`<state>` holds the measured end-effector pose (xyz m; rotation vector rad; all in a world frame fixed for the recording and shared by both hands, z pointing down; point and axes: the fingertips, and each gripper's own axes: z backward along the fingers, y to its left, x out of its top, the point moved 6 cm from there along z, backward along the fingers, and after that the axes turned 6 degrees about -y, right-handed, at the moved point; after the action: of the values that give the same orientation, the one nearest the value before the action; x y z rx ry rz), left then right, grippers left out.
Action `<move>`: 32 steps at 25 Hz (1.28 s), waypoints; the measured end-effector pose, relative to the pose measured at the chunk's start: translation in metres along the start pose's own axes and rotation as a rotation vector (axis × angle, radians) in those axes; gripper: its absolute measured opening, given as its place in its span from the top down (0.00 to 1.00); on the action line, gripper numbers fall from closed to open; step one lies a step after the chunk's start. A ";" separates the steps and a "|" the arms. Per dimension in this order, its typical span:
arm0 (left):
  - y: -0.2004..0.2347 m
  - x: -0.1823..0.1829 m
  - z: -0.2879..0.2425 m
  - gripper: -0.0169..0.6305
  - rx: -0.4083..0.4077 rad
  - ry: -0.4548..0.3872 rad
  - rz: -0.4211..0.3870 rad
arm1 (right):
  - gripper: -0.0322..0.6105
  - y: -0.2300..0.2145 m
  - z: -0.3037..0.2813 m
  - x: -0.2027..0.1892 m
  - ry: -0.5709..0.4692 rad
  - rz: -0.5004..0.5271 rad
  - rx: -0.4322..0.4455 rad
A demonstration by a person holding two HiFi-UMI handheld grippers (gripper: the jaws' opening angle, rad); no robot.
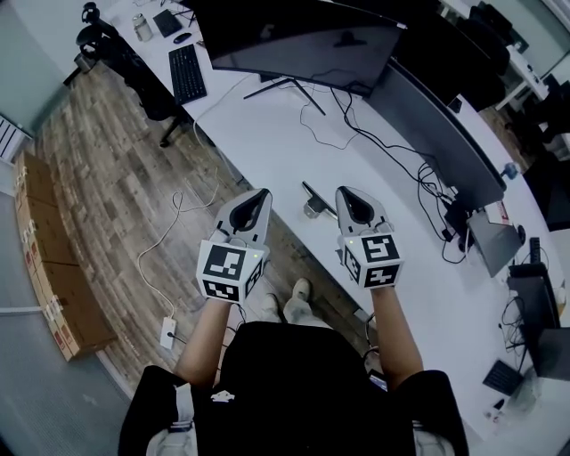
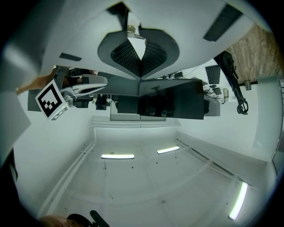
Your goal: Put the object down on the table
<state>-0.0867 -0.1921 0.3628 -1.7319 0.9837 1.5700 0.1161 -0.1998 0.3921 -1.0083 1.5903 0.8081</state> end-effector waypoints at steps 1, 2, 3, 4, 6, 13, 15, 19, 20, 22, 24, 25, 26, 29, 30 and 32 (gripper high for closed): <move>-0.001 0.004 0.001 0.95 0.000 -0.010 -0.004 | 0.91 0.001 0.002 0.006 -0.015 0.002 -0.004; -0.001 0.008 0.002 0.95 0.000 -0.020 -0.008 | 0.91 0.002 0.005 0.011 -0.028 0.001 -0.007; -0.002 0.012 0.003 0.95 0.000 -0.029 -0.013 | 0.91 0.003 0.007 0.015 -0.037 0.000 -0.009; -0.003 0.015 0.004 0.95 -0.002 -0.038 -0.017 | 0.91 0.005 0.008 0.019 -0.044 0.001 -0.009; -0.006 0.023 0.006 0.95 -0.004 -0.055 -0.028 | 0.91 0.008 0.011 0.027 -0.060 0.009 -0.008; -0.009 0.051 0.012 0.95 -0.002 -0.119 -0.056 | 0.91 0.012 0.022 0.053 -0.124 0.043 -0.001; -0.011 0.059 0.013 0.95 -0.003 -0.141 -0.066 | 0.91 0.012 0.026 0.060 -0.144 0.052 -0.008; -0.014 0.074 0.015 0.95 -0.007 -0.179 -0.082 | 0.91 0.012 0.036 0.076 -0.186 0.061 -0.021; -0.014 0.077 0.016 0.95 -0.007 -0.186 -0.084 | 0.91 0.012 0.038 0.079 -0.195 0.063 -0.024; -0.013 0.080 0.017 0.95 -0.005 -0.199 -0.082 | 0.91 0.014 0.041 0.084 -0.211 0.064 -0.028; -0.012 0.082 0.018 0.95 0.001 -0.209 -0.075 | 0.91 0.014 0.043 0.088 -0.225 0.064 -0.034; -0.011 0.083 0.018 0.95 0.004 -0.212 -0.073 | 0.91 0.015 0.044 0.089 -0.230 0.063 -0.036; -0.011 0.084 0.019 0.95 0.006 -0.215 -0.073 | 0.91 0.015 0.045 0.090 -0.234 0.062 -0.038; -0.012 0.087 0.019 0.95 0.005 -0.224 -0.075 | 0.91 0.014 0.048 0.093 -0.254 0.055 -0.036; -0.012 0.087 0.019 0.95 0.004 -0.227 -0.074 | 0.91 0.014 0.048 0.094 -0.261 0.054 -0.036; -0.012 0.088 0.018 0.95 0.000 -0.228 -0.074 | 0.91 0.014 0.048 0.096 -0.267 0.060 -0.037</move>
<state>-0.0840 -0.1824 0.2727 -1.5301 0.7987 1.6749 0.1126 -0.1716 0.2880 -0.8429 1.3853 0.9739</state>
